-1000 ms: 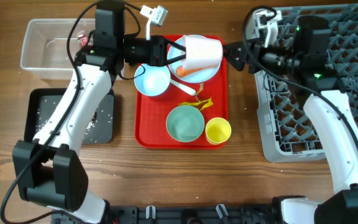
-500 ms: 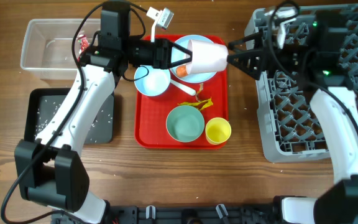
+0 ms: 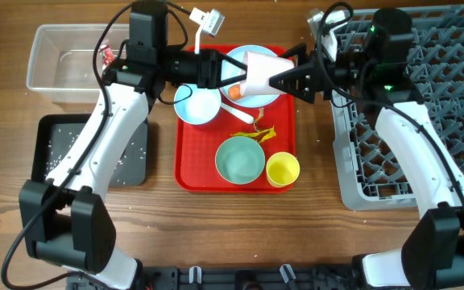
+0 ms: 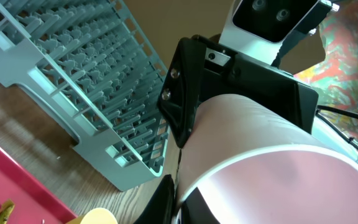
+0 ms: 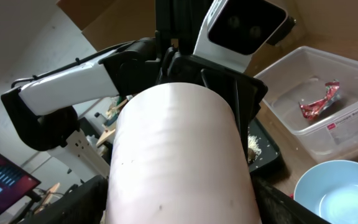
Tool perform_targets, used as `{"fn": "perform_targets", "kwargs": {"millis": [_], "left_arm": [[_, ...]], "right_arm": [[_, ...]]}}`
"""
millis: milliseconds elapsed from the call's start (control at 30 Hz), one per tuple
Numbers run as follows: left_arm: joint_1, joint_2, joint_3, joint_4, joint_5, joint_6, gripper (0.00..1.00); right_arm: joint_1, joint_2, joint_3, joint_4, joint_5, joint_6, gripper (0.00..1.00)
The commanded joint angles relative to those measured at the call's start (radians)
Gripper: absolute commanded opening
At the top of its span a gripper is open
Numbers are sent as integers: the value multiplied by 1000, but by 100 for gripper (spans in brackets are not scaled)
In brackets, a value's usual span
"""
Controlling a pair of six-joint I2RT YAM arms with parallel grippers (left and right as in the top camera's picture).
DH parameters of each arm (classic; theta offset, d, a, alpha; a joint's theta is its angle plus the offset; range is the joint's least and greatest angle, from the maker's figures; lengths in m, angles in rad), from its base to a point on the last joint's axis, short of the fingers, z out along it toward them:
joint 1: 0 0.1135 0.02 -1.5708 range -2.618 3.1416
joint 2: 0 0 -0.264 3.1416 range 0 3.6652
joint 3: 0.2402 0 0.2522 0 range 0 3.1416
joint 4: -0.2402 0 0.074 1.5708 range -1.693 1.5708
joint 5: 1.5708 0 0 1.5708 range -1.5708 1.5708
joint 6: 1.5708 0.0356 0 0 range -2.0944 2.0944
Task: Sort waste into correct bins and load items into the dishwasher rack
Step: 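Grasp the pink cup with the right gripper from the left gripper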
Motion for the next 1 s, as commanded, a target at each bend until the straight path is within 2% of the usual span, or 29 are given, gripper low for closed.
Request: {"fn": "perform_targets", "kwargs": {"millis": [0,167,200,267,467,600,667,733,833,967], "left_arm": [[-4,0,1,6,19,16,4],[-4,0,1,6,19,16,4],[-4,0,1,6,19,16,4],[-4,0,1,6,19,16,4],[-4,0,1,6,19,16,4],[-4,0,1,6,19,17,4],[-4,0,1,6,19,18,4],[-4,0,1,6,19,20,4],[-4,0,1,6,19,20,4],[-4,0,1,6,19,19,4]], "right_arm": [[8,12,9,0,-35,6,75],[8,12,-10,0,-35,0,74],[8,12,-11,0,-35,0,69],[8,12,-11,-1,-35,4,66],[8,21,-35,0,-26,-2,76],[8,26,-42,0,-27,0,77],[8,26,-42,1,-27,0,74],[8,26,-42,8,-27,3,64],[8,26,-42,53,-27,29,58],[8,26,-42,98,-27,59,57]]}}
